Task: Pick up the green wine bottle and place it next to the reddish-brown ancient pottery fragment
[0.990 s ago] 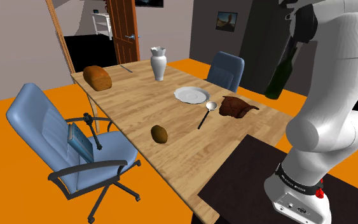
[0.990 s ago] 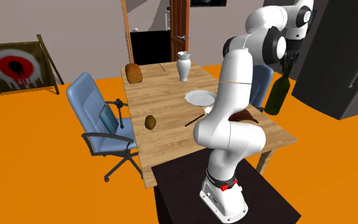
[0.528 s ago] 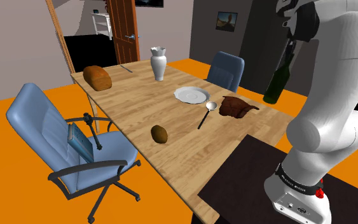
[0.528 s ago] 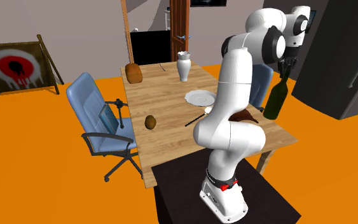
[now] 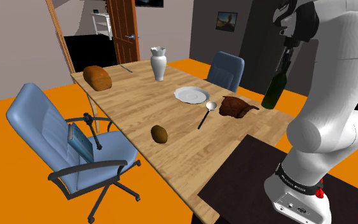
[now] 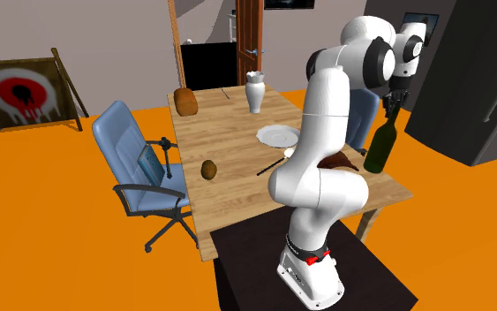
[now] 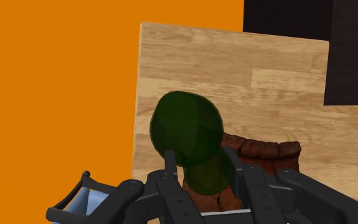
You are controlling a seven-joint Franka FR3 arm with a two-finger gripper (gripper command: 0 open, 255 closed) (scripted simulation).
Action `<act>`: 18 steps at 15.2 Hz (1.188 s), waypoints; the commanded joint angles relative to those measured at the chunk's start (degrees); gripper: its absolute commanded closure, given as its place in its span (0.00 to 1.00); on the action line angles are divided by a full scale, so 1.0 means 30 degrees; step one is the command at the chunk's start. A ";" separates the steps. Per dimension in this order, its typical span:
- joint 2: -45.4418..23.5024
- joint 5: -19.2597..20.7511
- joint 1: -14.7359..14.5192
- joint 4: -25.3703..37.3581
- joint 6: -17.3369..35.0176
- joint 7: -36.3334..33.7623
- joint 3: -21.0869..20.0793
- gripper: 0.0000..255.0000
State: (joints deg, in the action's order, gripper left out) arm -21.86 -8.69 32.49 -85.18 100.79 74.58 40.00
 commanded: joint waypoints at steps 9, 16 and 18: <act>-0.0063 -0.0068 -0.0138 -0.1140 0.1192 -0.0022 -0.0071 1.00; -0.0063 -0.0068 -0.0138 -0.1139 0.1191 -0.0022 -0.0071 0.00; -0.0023 -0.0026 -0.0104 -0.0539 0.0566 -0.0061 -0.0046 0.00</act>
State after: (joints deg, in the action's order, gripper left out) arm -21.99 -8.82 32.19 -87.52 103.30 74.51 39.84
